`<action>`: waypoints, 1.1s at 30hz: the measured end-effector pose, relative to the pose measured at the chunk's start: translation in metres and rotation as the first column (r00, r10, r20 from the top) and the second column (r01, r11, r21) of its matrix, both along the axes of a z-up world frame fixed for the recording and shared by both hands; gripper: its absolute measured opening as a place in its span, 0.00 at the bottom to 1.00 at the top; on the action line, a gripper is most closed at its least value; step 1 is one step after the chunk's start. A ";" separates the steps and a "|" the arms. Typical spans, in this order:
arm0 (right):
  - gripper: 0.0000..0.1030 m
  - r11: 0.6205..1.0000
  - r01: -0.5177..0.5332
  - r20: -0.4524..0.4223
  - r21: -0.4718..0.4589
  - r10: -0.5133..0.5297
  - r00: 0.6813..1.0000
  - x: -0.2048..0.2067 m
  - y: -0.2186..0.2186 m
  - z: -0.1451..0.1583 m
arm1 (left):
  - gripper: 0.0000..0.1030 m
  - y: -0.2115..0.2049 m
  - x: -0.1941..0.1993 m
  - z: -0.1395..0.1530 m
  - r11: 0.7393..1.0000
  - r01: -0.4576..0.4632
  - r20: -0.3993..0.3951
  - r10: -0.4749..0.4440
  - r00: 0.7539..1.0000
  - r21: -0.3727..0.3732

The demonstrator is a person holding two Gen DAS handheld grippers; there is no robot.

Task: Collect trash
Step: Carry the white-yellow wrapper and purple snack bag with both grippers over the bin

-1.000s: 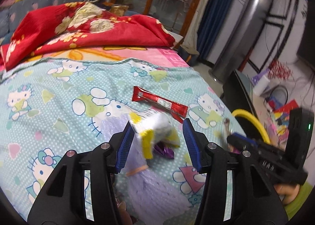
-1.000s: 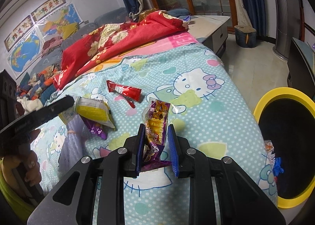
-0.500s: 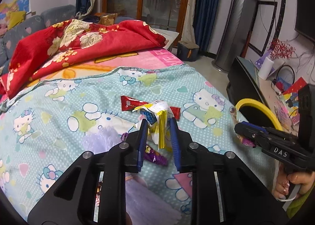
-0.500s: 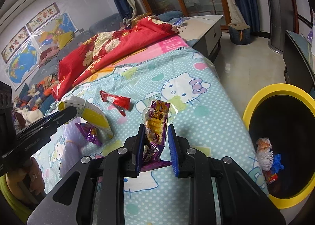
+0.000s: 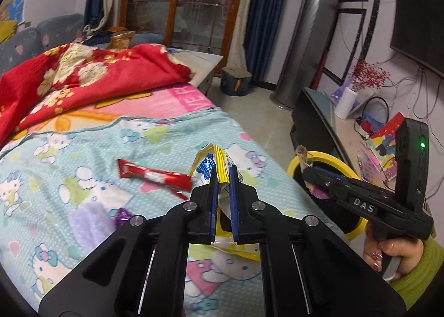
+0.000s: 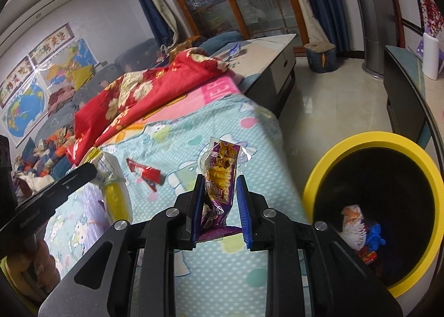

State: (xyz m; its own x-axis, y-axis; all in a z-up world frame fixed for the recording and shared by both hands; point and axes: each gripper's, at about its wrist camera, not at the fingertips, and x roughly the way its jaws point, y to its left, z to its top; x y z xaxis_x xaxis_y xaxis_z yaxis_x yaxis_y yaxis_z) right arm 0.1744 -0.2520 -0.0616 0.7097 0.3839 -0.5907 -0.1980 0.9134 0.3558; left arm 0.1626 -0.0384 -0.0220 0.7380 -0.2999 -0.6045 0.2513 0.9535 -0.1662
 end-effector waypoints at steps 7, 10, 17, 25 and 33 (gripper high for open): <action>0.22 0.999 0.047 0.017 -0.001 -0.047 0.999 -0.001 -0.025 0.005 | 0.04 -0.029 -0.001 0.002 0.998 0.065 0.005 -0.065 0.998 -0.008; 0.22 0.998 0.070 0.017 -0.001 -0.070 0.997 -0.003 -0.037 0.004 | 0.04 -0.041 -0.001 0.001 0.996 0.092 0.002 -0.092 0.996 -0.006; 0.22 0.993 0.118 0.009 -0.004 -0.118 0.993 -0.008 -0.067 -0.002 | 0.04 -0.074 -0.005 -0.004 0.987 0.158 -0.007 -0.158 0.987 0.001; 0.22 0.983 0.183 -0.012 0.001 -0.183 0.983 -0.012 -0.103 -0.012 | 0.04 -0.113 -0.010 -0.010 0.971 0.239 -0.013 -0.239 0.971 0.013; 0.22 0.970 0.241 -0.029 0.018 -0.241 0.970 -0.017 -0.141 -0.018 | 0.04 -0.150 -0.012 -0.015 0.950 0.310 -0.020 -0.310 0.951 0.036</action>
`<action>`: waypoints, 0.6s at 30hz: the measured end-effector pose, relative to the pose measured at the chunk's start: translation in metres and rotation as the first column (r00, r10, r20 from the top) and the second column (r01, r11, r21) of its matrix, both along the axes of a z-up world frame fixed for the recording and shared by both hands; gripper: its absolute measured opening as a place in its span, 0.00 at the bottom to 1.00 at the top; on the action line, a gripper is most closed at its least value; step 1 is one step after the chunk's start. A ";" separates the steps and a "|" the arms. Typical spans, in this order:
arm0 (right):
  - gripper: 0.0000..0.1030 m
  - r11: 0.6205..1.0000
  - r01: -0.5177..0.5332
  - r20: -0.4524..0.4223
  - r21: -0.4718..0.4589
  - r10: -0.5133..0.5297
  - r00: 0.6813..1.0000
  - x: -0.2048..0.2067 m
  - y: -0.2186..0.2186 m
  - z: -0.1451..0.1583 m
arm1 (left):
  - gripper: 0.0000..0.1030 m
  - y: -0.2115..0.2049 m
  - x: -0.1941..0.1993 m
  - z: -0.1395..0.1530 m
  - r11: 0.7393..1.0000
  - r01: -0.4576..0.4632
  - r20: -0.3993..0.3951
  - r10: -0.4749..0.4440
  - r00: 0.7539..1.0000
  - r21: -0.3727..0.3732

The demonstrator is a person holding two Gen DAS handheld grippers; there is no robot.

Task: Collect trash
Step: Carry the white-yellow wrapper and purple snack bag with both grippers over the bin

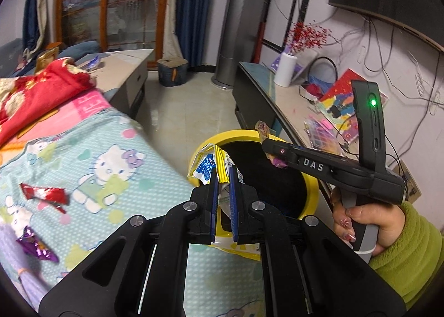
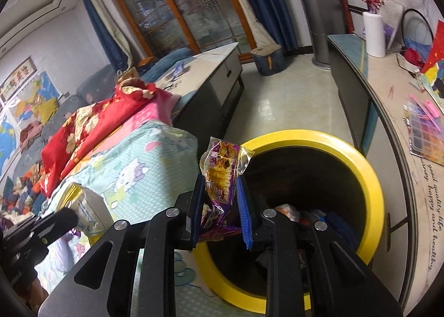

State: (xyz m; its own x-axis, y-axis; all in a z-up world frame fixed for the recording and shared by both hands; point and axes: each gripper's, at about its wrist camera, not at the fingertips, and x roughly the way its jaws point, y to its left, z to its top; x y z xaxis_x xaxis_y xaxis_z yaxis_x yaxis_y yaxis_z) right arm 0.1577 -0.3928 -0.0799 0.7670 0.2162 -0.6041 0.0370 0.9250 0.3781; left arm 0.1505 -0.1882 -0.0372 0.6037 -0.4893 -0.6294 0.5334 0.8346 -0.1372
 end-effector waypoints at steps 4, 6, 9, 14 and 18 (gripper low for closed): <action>0.22 1.000 0.022 -0.008 0.010 -0.022 1.000 -0.001 -0.016 -0.002 | 0.04 -0.018 0.000 -0.004 0.999 0.034 0.000 -0.034 0.999 0.007; 0.22 0.999 0.030 -0.013 0.014 -0.029 0.999 -0.002 -0.023 -0.004 | 0.04 -0.025 0.001 -0.006 0.999 0.049 0.002 -0.049 0.999 0.009; 0.22 0.999 0.042 -0.020 0.021 -0.041 0.999 -0.002 -0.032 -0.006 | 0.04 -0.037 0.000 -0.009 0.997 0.070 0.006 -0.070 0.998 0.015; 0.22 0.998 0.057 -0.033 0.027 -0.056 0.998 -0.003 -0.045 -0.011 | 0.04 -0.053 0.002 -0.016 0.995 0.095 -0.004 -0.095 0.996 0.019; 0.22 0.996 0.076 -0.043 0.036 -0.075 0.996 -0.003 -0.055 -0.015 | 0.04 -0.062 0.004 -0.024 0.993 0.113 -0.017 -0.113 0.993 0.024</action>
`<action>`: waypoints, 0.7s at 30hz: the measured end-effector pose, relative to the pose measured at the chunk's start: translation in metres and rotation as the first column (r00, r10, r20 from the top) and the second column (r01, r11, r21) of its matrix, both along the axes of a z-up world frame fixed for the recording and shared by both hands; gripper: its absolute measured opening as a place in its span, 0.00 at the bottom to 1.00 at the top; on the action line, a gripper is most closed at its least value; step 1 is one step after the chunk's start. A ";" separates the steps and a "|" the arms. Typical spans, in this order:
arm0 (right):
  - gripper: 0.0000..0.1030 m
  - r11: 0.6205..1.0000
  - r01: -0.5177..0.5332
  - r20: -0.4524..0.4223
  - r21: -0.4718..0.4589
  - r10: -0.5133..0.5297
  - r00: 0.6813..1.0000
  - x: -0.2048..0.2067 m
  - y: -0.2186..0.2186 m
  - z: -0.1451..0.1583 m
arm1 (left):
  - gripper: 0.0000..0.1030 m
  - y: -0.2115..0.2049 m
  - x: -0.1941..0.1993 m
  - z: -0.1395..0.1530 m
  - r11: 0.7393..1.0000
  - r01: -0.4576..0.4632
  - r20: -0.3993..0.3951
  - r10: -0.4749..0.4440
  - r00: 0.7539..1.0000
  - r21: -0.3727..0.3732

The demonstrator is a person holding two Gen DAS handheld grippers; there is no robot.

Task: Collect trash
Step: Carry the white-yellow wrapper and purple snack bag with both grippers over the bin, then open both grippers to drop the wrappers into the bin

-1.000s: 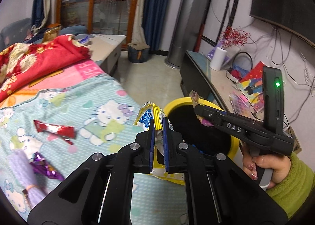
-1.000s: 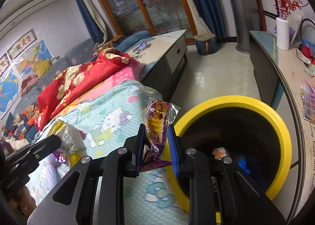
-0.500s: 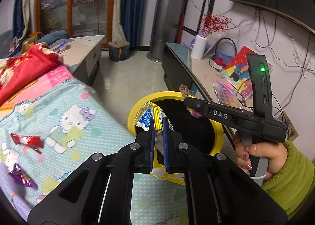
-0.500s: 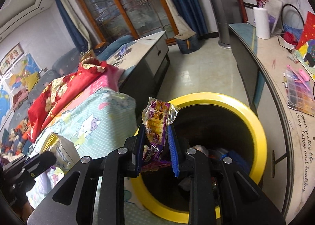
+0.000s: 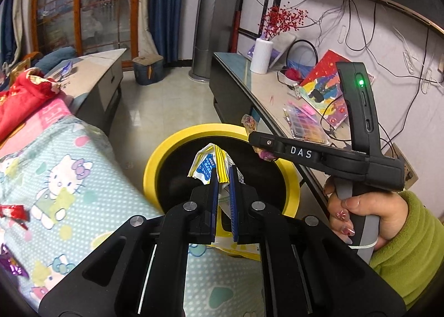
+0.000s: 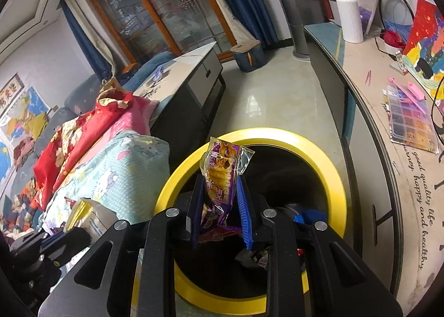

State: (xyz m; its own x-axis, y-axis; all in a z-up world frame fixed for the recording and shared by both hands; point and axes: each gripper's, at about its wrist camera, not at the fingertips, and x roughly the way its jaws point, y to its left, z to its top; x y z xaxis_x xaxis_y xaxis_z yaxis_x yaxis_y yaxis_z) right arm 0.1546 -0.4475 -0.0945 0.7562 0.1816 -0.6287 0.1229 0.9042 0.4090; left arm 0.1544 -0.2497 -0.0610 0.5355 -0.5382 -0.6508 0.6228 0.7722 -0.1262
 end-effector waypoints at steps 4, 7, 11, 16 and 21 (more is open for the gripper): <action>0.23 1.000 0.016 -0.009 0.010 -0.016 1.000 -0.002 -0.009 -0.003 | 0.04 -0.005 0.003 -0.008 1.000 0.007 -0.013 -0.007 1.000 0.003; 0.23 0.999 0.028 -0.019 0.017 -0.027 0.999 -0.002 -0.014 -0.008 | 0.04 -0.009 0.005 -0.014 1.000 0.010 -0.022 -0.010 1.000 0.005; 0.24 0.999 0.029 -0.031 0.026 -0.028 0.999 -0.002 -0.018 -0.012 | 0.04 -0.012 0.010 -0.020 1.000 0.014 -0.041 -0.014 0.999 0.001; 0.27 0.999 0.037 -0.044 0.028 -0.035 0.998 -0.002 -0.021 -0.015 | 0.36 -0.011 0.016 -0.023 1.000 -0.011 -0.051 0.011 0.999 0.001; 0.41 0.998 0.050 -0.045 0.025 -0.048 0.998 -0.002 -0.023 -0.016 | 0.63 0.001 0.016 -0.017 0.998 -0.058 -0.036 0.058 0.998 -0.014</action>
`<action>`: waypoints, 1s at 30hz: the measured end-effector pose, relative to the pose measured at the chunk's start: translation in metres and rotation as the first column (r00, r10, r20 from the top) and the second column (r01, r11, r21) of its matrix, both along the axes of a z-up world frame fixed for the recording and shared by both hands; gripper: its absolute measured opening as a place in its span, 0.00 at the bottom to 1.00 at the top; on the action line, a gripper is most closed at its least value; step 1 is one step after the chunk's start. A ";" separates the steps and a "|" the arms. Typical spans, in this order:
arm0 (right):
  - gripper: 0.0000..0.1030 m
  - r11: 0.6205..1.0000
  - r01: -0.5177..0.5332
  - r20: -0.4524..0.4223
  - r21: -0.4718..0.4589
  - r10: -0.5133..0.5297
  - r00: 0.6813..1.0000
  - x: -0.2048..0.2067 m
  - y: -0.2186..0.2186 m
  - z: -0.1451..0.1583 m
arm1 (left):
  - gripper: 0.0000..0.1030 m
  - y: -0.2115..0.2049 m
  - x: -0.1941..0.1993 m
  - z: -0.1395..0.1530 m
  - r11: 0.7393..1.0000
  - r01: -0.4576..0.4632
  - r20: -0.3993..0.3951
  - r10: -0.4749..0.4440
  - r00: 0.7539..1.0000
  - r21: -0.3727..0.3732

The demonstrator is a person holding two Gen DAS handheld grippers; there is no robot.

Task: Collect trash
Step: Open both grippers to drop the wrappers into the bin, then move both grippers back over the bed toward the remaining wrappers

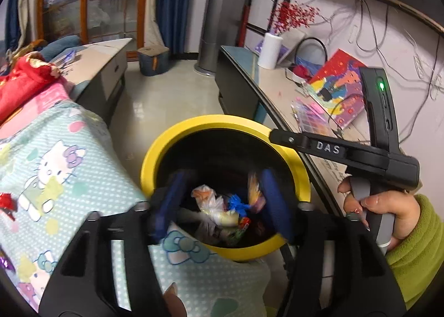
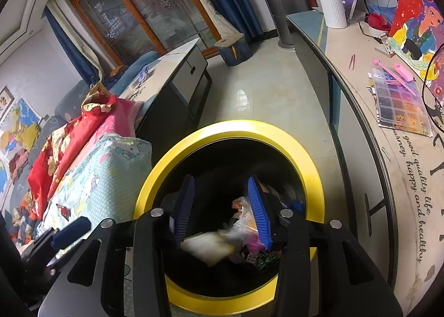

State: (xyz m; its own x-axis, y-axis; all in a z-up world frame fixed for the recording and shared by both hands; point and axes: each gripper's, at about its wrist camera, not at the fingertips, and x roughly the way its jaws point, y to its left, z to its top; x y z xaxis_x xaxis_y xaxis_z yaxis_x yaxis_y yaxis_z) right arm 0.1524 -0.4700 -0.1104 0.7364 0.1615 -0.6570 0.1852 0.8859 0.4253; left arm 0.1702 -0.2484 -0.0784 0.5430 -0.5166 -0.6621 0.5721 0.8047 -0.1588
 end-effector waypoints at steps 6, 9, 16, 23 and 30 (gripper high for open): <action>0.54 1.000 0.019 0.033 -0.025 -0.018 0.999 -0.003 0.003 0.008 | 0.89 0.024 0.000 0.010 0.996 -0.082 0.007 0.082 0.997 -0.030; 0.59 0.999 0.030 0.049 -0.037 -0.028 0.998 -0.005 0.006 0.013 | 0.89 0.038 0.000 0.013 0.992 -0.121 0.001 0.122 0.993 -0.044; 0.62 0.998 0.019 0.063 -0.054 -0.015 0.998 -0.004 0.017 0.019 | 0.89 0.062 -0.009 0.021 0.982 -0.185 0.039 0.187 0.982 -0.040; 0.62 0.998 -0.011 0.076 -0.070 0.016 0.997 -0.004 0.032 0.026 | 0.89 0.088 -0.019 0.028 0.969 -0.240 0.067 0.243 0.968 -0.049; 0.62 0.995 -0.052 0.095 -0.089 0.060 0.994 -0.005 0.052 0.035 | 0.89 0.114 -0.023 0.038 0.949 -0.306 0.086 0.312 0.946 -0.075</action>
